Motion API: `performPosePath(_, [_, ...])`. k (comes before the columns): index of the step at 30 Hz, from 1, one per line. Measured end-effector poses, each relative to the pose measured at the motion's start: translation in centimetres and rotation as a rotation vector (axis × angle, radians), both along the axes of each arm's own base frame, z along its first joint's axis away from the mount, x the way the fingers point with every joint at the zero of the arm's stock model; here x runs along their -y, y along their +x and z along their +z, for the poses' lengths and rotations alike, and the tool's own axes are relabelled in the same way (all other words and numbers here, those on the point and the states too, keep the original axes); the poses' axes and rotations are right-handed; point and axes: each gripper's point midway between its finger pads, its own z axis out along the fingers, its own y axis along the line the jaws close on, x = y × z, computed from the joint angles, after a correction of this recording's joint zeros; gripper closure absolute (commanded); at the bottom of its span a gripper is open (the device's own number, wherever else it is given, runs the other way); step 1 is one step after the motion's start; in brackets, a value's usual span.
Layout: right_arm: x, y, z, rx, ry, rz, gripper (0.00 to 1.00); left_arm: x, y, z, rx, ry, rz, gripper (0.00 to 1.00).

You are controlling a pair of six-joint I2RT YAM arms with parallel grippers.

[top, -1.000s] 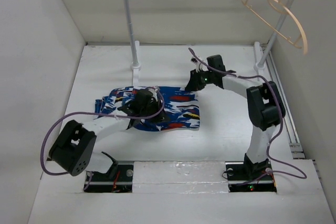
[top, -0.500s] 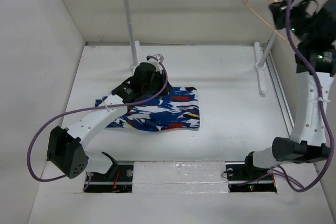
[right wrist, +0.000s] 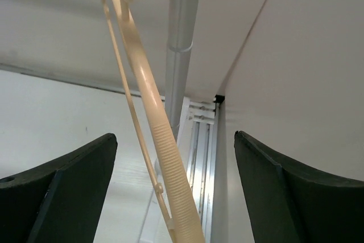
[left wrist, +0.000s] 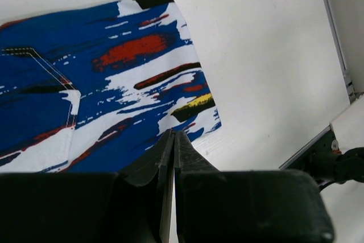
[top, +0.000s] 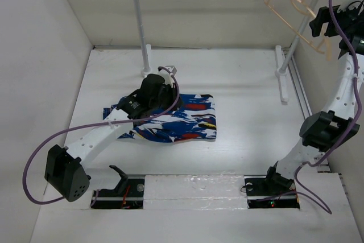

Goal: Place the trousers on the hanger
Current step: Pick up the hanger from the clothesline.

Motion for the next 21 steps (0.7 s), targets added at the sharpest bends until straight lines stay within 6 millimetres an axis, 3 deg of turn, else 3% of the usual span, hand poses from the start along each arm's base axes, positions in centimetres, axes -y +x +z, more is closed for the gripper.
performPosePath(4, [0.0,1.1,-2.3,-0.036,0.04,0.067,0.11,0.0,-0.7,-1.2,-0.024,0.015,-0.022,1.0])
performPosePath(6, [-0.2,1.3,-2.7,-0.043,0.051,0.091,0.16,-0.1,-0.8,-1.5,-0.028,0.021,-0.027,1.0])
performPosePath(8, [-0.6,1.4,-2.8,-0.043,0.055,0.114,0.23,-0.1,-0.9,-1.5,-0.029,0.022,-0.03,1.0])
performPosePath(12, [-1.6,1.5,-2.8,-0.037,0.06,0.155,0.54,0.0,-0.9,-1.6,-0.031,0.02,-0.037,1.0])
performPosePath(21, [-3.9,1.3,-3.0,-0.031,0.084,0.198,0.7,0.2,-0.9,-2.2,-0.049,0.029,-0.04,1.0])
